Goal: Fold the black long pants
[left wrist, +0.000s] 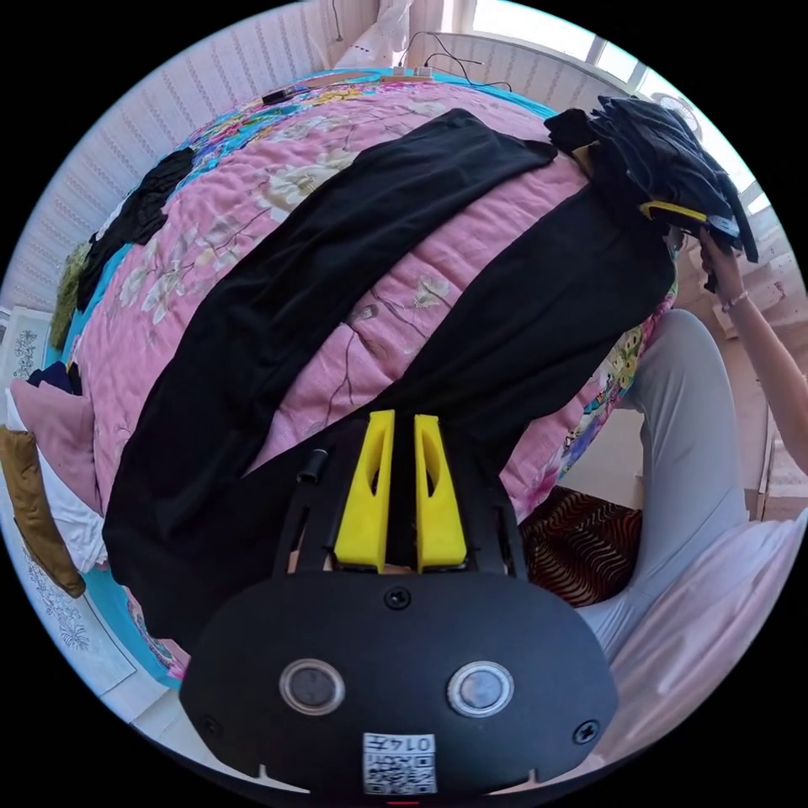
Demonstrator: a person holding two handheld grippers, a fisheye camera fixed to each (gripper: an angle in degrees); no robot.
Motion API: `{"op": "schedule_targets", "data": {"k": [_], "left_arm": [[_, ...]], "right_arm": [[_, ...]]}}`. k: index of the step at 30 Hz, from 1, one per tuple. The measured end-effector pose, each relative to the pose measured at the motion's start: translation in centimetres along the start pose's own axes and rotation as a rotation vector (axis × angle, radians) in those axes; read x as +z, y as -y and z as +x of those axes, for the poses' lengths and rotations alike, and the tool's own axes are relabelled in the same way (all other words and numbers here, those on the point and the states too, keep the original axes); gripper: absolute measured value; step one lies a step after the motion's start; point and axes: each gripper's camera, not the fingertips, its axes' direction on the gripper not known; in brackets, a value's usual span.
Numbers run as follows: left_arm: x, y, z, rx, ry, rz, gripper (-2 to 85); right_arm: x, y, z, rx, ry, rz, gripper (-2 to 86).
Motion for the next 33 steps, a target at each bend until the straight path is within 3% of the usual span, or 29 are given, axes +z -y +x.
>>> {"op": "schedule_targets", "data": {"k": [5, 9, 25, 30, 33], "left_arm": [[1.8, -0.4, -0.9, 0.012, -0.003, -0.047, 5.4], [1.5, -1.4, -2.0, 0.004, -0.047, -0.017, 0.1], [-9.7, -11.5, -5.2, 0.042, -0.069, 0.253, -1.0], [-7.8, -11.8, -8.0, -0.005, -0.035, 0.207, -1.0], [-4.2, -10.8, -10.2, -0.054, -0.059, 0.141, -0.9]], "right_arm": [[0.8, 1.4, -0.9, 0.006, 0.006, -0.039, 3.5], [-0.2, 1.9, -1.1, 0.006, 0.008, -0.051, 1.0], [-22.5, -2.5, 1.6, 0.033, 0.223, 0.202, 0.5], [-21.6, 3.5, -0.4, -0.099, 0.254, 0.118, 0.5], [-16.7, 10.1, -4.1, -0.223, 0.251, -0.083, 0.5]]}}
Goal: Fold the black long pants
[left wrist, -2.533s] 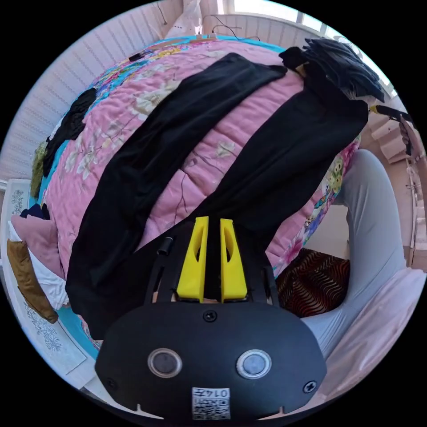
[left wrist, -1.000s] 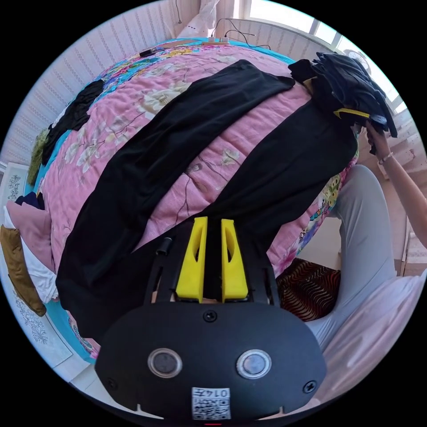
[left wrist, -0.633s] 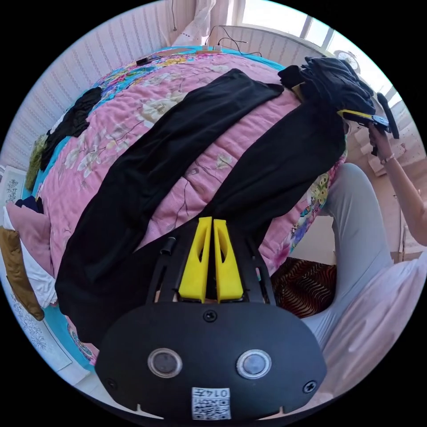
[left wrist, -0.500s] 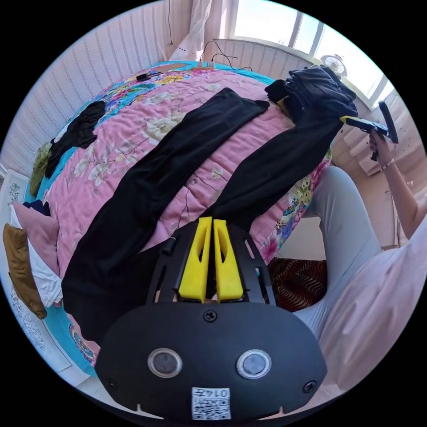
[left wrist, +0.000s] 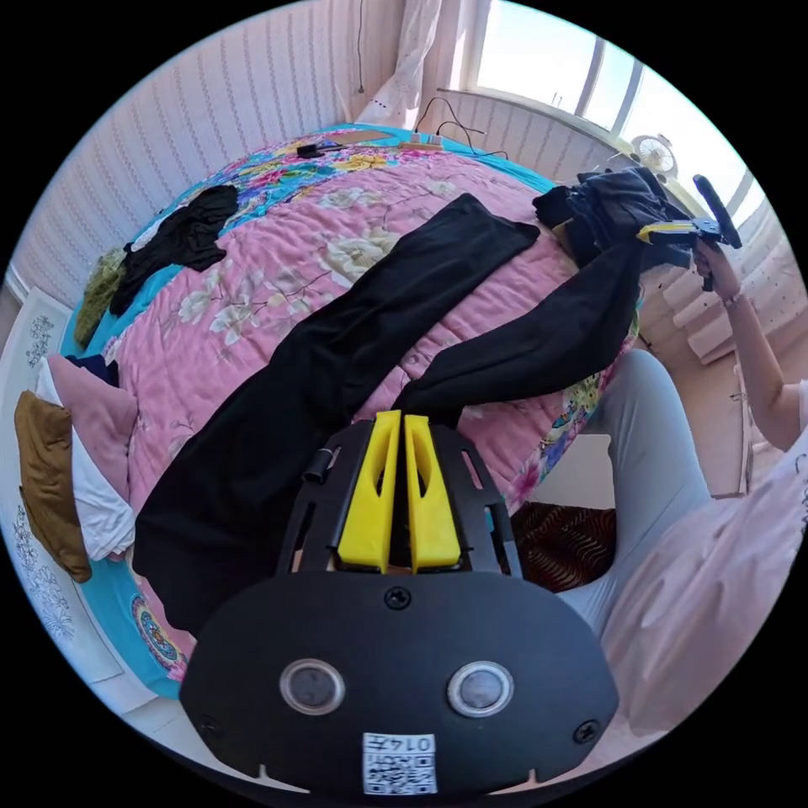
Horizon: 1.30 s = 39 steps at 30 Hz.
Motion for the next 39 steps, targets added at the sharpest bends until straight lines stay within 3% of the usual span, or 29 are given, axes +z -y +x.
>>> {"op": "schedule_targets", "data": {"k": [7, 10, 16, 19, 23, 28, 34, 39], "left_arm": [[4.0, -0.3, -4.5, -0.166, -0.053, -0.038, 2.1], [2.0, -2.9, -5.1, -0.173, -0.025, 0.041, 3.9], [0.2, -13.3, -5.1, -0.248, -0.032, 0.045, 5.5], [2.5, -17.7, -4.0, -0.249, 0.013, -0.066, 6.9], [7.7, -20.4, -4.4, -0.271, 0.106, -0.194, 6.6], [9.0, -22.5, -5.4, -0.192, 0.059, -0.236, 0.3], [7.1, -28.2, -6.1, -0.051, -0.049, -0.204, -0.9], [6.2, -36.4, -8.5, -0.288, -0.068, -0.049, -0.2]], "right_arm": [[10.1, 12.5, -1.0, 0.047, -0.219, -0.278, 1.4], [9.3, 12.3, -1.7, 0.084, -0.240, -0.219, 4.6], [6.8, 4.5, -5.0, 0.183, 0.024, -0.116, 13.3], [9.0, 0.8, -6.0, 0.285, -0.007, -0.172, 13.3], [12.3, 0.8, -7.1, 0.349, 0.105, -0.202, 8.6], [10.5, 2.0, -8.6, 0.363, 0.106, -0.149, 1.6], [6.1, 2.6, -8.8, 0.406, -0.005, -0.159, 0.5], [6.4, 4.7, -11.7, 0.421, -0.057, -0.229, 4.3]]}}
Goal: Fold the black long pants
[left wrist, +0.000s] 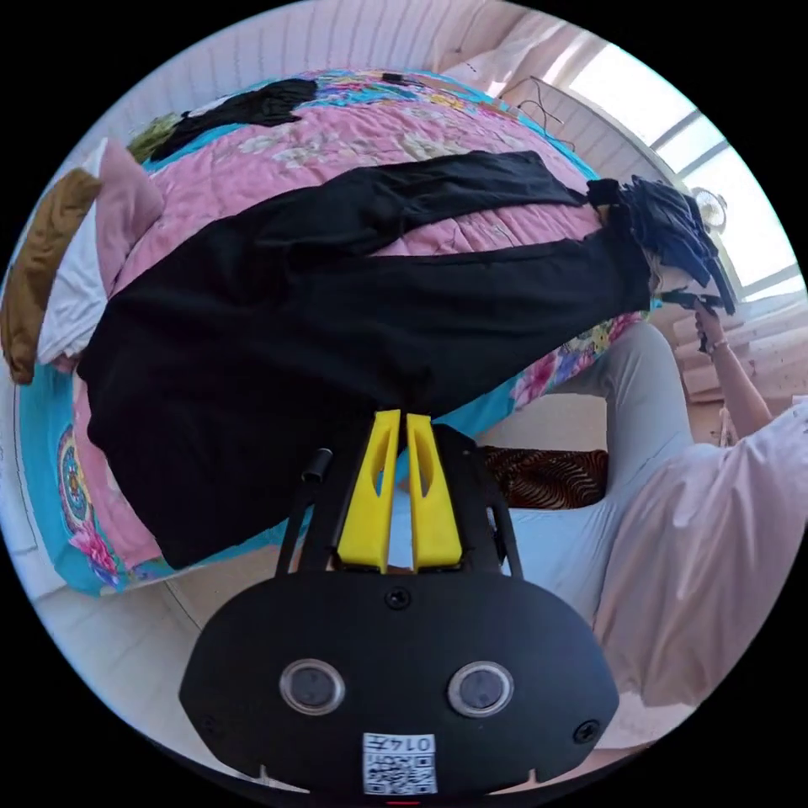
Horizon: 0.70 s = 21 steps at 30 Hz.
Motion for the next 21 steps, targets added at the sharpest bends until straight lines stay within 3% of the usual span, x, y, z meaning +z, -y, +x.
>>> {"op": "schedule_targets", "data": {"k": [3, 6, 9, 14, 17, 21], "left_arm": [[-1.0, -6.3, -2.8, -0.184, 0.009, 0.134, 0.7], [-1.8, -13.8, -6.0, -0.405, 0.090, 0.296, 0.6], [-1.1, -20.2, -9.7, -0.588, 0.164, 0.371, 1.0], [0.9, -27.1, -15.8, -0.771, 0.085, 0.493, 6.3], [2.8, -29.9, -19.0, -0.850, 0.036, 0.592, 7.1], [6.6, -31.5, -22.2, -0.879, -0.085, 0.590, 8.8]], "right_arm": [[-2.3, 0.0, -4.1, -0.037, -0.050, 0.004, 8.3], [-5.1, 1.2, -11.9, -0.230, -0.007, 0.068, 8.7], [-6.9, 4.2, -24.5, -0.553, 0.075, 0.138, 8.6], [-7.8, 9.0, -52.6, -1.112, 0.286, 0.189, 9.4], [-6.9, 10.3, -67.7, -1.306, 0.313, 0.199, 9.7], [-4.4, 11.3, -82.9, -1.393, 0.314, 0.199, 10.4]]}}
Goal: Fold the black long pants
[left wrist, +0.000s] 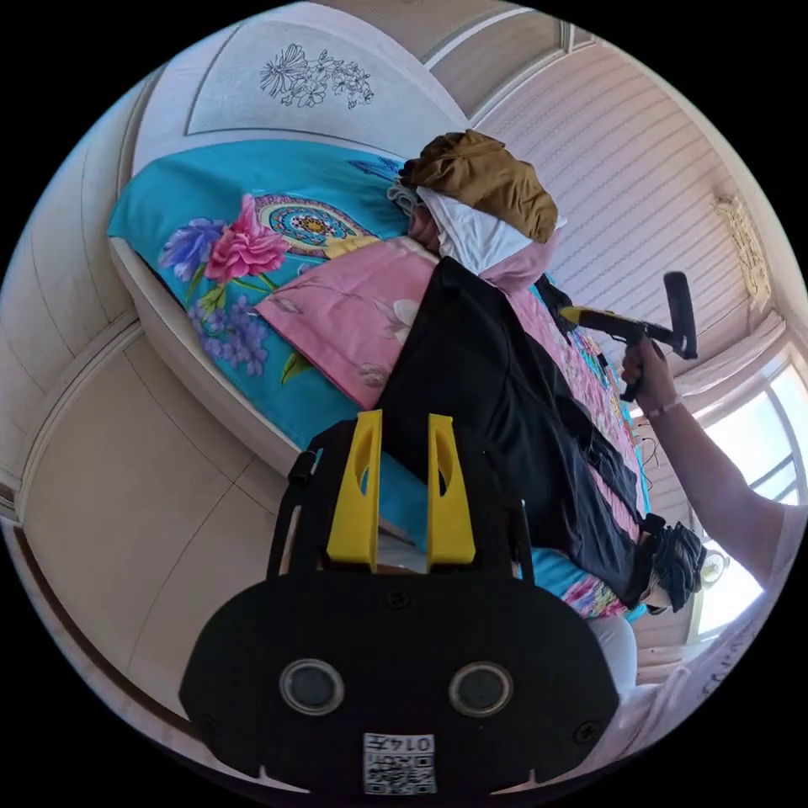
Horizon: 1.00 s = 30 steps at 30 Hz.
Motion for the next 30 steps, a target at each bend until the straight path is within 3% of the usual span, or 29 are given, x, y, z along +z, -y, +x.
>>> {"op": "schedule_targets", "data": {"k": [5, 8, 11, 19, 22, 24, 27, 30], "left_arm": [[1.4, -1.2, -2.3, 0.090, 0.083, 0.003, 4.3], [0.8, -2.0, -4.3, 0.105, 0.024, 0.020, 0.0], [-1.0, -2.3, -5.7, 0.123, 0.013, 0.072, -0.8], [-4.7, -0.1, -10.0, 0.183, 0.176, 0.207, -1.0], [-3.3, 1.4, -13.0, 0.156, 0.252, 0.112, -1.0], [-3.3, 1.0, -14.2, 0.120, 0.228, 0.123, -0.9], [-4.6, -1.0, -14.1, 0.162, 0.212, 0.147, -0.8], [-5.3, -3.8, -14.1, 0.176, 0.181, 0.114, -0.6]], "right_arm": [[11.0, 11.5, -0.5, -0.037, -0.092, -0.198, 9.5], [14.2, 13.5, -0.6, -0.067, -0.063, -0.302, 7.6], [13.2, 14.2, -0.7, -0.106, -0.023, -0.234, 2.5], [11.3, 16.8, -0.3, -0.104, 0.043, -0.060, 2.0], [13.6, 17.4, -0.8, -0.082, 0.010, -0.079, 4.6], [14.9, 16.6, -0.9, -0.048, -0.010, -0.104, 6.0], [12.6, 11.3, -0.5, 0.055, 0.027, 0.015, 9.0], [7.6, 0.4, -1.1, 0.140, 0.053, 0.156, 9.4]]}}
